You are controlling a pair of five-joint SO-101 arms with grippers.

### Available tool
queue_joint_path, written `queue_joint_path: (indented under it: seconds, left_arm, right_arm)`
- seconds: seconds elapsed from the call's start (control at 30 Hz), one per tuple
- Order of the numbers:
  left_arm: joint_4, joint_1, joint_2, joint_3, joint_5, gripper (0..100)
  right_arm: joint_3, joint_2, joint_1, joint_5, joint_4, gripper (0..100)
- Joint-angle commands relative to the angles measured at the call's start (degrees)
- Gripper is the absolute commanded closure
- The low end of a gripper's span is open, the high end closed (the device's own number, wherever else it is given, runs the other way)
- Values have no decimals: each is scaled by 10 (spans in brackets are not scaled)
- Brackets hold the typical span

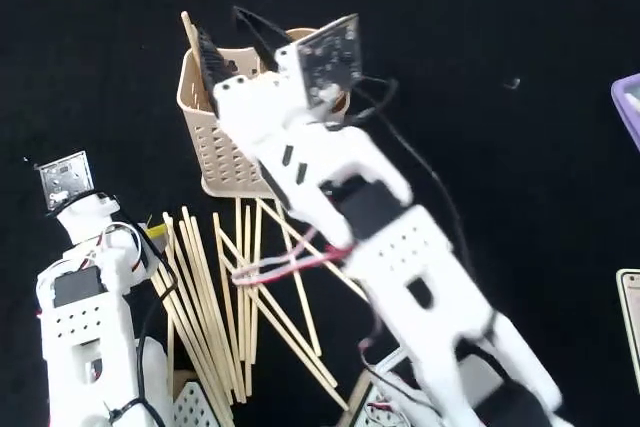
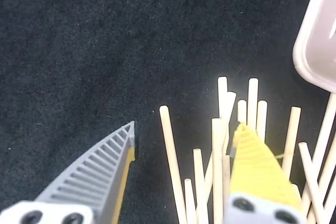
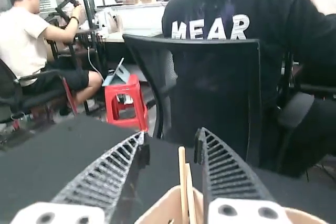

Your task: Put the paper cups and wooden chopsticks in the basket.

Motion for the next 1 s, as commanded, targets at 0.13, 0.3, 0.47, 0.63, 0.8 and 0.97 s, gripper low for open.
queue_joint_path:
  seconds: [0.13,0.3,0.47,0.63,0.8,0.97]
  left_arm:
    - [-9,5,-8,-2,-1,708]
    - [-9,2,-8,-2,-1,708]
    - [-9,2,-8,-1,-1,708]
    - [-9,1,-8,-1,-1,708]
    - [-9,1,-8,-1,-1,708]
    - [-9,1,-8,-1,-1,708]
  right_arm:
    - [-60,-191,-3,-4,467,850]
    - [65,-241,1,-3,554,848]
    - [293,-229,-1,78,500,721]
    - [429,-178,1,138,369,727]
    - [453,-106,0,131,278,779]
    - [431,-31,-1,109,250,779]
